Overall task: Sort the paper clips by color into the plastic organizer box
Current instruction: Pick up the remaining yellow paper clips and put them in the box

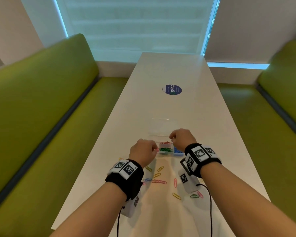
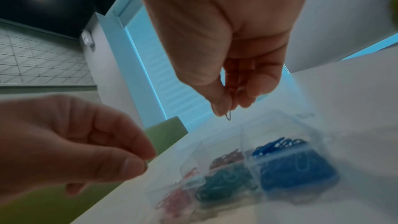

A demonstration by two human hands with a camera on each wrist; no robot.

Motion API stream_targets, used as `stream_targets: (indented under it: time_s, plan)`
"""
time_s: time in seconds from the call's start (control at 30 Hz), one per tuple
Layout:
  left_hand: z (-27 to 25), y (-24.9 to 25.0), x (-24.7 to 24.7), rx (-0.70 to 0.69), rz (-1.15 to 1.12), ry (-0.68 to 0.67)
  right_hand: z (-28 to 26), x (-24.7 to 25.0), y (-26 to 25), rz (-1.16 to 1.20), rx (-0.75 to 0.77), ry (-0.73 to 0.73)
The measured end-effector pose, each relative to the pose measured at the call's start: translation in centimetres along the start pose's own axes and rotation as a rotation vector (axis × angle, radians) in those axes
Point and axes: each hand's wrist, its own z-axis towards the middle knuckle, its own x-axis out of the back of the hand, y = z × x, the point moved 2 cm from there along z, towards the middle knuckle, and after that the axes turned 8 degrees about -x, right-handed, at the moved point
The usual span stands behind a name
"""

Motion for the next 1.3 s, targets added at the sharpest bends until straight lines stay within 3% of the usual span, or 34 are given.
stream_targets:
  time_s: [0.27,0.57,0.83,1.0,1.3]
  plan:
    - [-0.7,0.9,-0.6,-0.032,0.004,-0.034,-0.4,-0.4,0.3,0.046,-0.011,0.018]
    - [-1.0,4.5,-2.3,-0.085,-0.030,-0.121,-4.9,0.7,3.9,0.017,0.000,-0.019]
    - [-2.2,5.9,-4.3,-0.002,0.097,-0.364,-8.2,-0.1,8.0,-0.005,-0.097,-0.082]
    - [-3.1,6.1,-5.7,0.037,0.184,-0.358,-9.1,-0.9,9.4,-0.005,-0.139,-0.116]
    - [-3.1,6.0,-6.2,0.090,0.128,-0.394,-10.0,-1.4,10.6,-0.028,-0.164,-0.139]
